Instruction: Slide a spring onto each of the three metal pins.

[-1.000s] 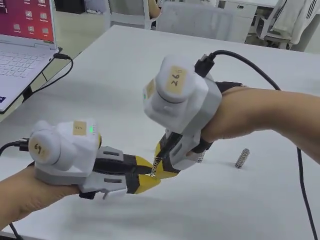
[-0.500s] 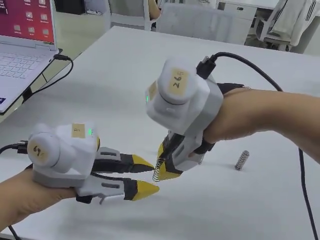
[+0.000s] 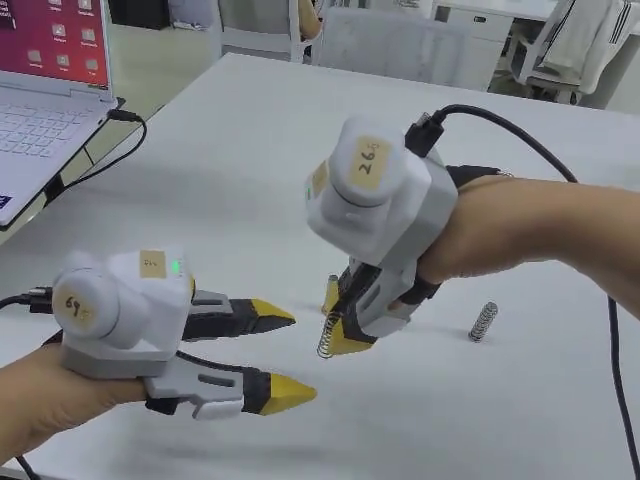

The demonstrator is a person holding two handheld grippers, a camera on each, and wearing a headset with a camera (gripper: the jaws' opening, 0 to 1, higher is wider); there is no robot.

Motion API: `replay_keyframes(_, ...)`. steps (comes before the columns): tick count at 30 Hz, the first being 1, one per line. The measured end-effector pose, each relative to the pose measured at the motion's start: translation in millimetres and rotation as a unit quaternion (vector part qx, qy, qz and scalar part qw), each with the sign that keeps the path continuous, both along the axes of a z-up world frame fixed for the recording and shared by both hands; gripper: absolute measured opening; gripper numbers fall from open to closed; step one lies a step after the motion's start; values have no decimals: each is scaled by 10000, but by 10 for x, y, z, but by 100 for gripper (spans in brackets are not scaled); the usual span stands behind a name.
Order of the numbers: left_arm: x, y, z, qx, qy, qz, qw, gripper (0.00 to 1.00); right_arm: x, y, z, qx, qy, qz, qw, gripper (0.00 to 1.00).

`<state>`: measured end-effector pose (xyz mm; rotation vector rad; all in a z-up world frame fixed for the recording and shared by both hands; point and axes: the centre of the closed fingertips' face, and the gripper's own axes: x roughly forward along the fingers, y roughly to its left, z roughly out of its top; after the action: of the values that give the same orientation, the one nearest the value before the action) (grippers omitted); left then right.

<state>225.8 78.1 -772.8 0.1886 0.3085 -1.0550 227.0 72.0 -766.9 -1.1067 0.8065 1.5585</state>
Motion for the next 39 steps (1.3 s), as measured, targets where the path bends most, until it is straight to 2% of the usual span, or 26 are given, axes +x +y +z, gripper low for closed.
replay_keyframes(8, 28, 54, -21, 2, 24, 184, 9998, 57, 78, -54, 32, -4, -61, -92, 9999, 8)
replay_keyframes(10, 39, 63, -13, -55, 50, 241, 9997, 60, 108, -64, 47, 6, -74, -120, 9999, 8)
replay_keyframes(12, 55, 71, 5, -102, 11, 286, 9995, 63, 136, -71, 69, 33, -93, -156, 9998, 8)
replay_keyframes(20, 74, 89, 0, -134, 12, 374, 9992, 71, 305, -89, 145, 61, -180, -291, 9994, 8)
replay_keyframes(23, 91, 107, -3, -159, 5, 446, 9989, 77, 380, -105, 191, 81, -242, -342, 9991, 8)
replay_keyframes(31, 102, 116, -13, -229, 59, 487, 9985, 79, 630, -121, 241, 60, -401, -501, 9979, 8)
replay_keyframes(39, 97, 104, -15, -233, 59, 482, 9985, 81, 862, -48, 236, 59, -421, -616, 9972, 8)
